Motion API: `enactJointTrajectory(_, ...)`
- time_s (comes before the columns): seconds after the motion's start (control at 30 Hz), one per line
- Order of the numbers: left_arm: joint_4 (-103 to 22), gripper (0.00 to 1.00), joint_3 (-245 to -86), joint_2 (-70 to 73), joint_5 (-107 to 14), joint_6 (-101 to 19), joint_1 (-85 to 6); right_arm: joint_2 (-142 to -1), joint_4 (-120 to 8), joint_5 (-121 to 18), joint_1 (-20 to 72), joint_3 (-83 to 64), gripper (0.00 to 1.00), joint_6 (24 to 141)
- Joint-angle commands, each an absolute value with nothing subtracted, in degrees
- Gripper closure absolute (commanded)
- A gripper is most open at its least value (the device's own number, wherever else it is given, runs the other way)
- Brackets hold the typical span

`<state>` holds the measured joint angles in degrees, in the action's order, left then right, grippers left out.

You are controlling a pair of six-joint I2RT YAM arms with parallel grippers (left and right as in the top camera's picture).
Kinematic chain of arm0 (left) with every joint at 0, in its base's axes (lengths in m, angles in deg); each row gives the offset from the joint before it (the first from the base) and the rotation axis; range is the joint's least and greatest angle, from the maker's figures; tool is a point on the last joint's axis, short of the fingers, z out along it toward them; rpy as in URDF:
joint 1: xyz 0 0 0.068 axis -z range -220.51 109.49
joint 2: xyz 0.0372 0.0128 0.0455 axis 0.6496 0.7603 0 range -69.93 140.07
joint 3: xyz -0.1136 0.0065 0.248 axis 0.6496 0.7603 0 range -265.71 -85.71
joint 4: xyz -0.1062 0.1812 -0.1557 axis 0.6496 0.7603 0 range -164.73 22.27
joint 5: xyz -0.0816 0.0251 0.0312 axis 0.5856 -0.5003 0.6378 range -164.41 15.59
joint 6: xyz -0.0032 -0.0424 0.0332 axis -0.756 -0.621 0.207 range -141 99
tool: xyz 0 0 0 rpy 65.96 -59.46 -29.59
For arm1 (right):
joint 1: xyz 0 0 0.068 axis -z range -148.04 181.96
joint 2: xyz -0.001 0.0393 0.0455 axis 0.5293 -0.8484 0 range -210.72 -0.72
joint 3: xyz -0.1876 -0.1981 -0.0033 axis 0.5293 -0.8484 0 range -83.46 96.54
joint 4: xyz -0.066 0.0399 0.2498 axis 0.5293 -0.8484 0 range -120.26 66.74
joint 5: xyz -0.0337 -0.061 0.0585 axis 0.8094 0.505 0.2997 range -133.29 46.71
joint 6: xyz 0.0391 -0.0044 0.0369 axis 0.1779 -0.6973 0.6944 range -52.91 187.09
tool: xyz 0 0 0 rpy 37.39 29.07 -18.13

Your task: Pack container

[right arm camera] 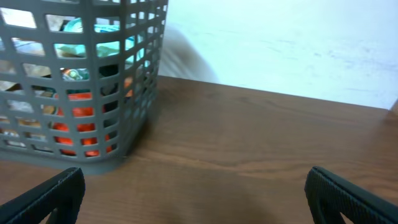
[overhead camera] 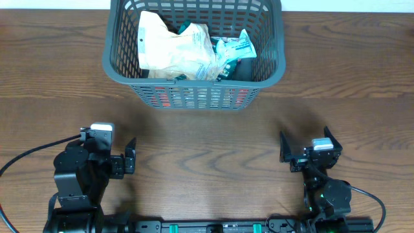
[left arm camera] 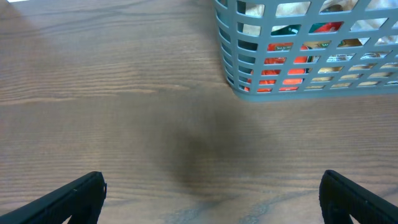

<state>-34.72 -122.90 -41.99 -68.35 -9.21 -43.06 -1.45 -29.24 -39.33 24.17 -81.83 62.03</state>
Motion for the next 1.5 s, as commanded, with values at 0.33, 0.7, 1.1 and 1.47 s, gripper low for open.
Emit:
enactJointTrajectory(0.33,-34.94,0.01,-123.16,-42.34,-67.56,-9.73,-42.88,-0.99,-28.8,-35.87,26.79,-82.25,0.01,64.89)
enactJointTrajectory(0.7,-34.94,0.01,-123.16,-42.34,-67.56,-9.73,-42.91,-0.99,-28.8,-36.42,26.75,-82.25,0.01,64.89)
enactJointTrajectory(1.1,-34.94,0.01,-123.18,-42.34,-67.56,-9.73,-42.91,-0.99,-28.8,-36.42,26.75,-82.25,0.01,64.89)
enactJointTrajectory(1.47,-34.7,0.01,-121.41,-48.06,-65.79,-9.32,-40.74,-0.99,-28.8,-36.42,26.75,-82.25,0.01,64.87)
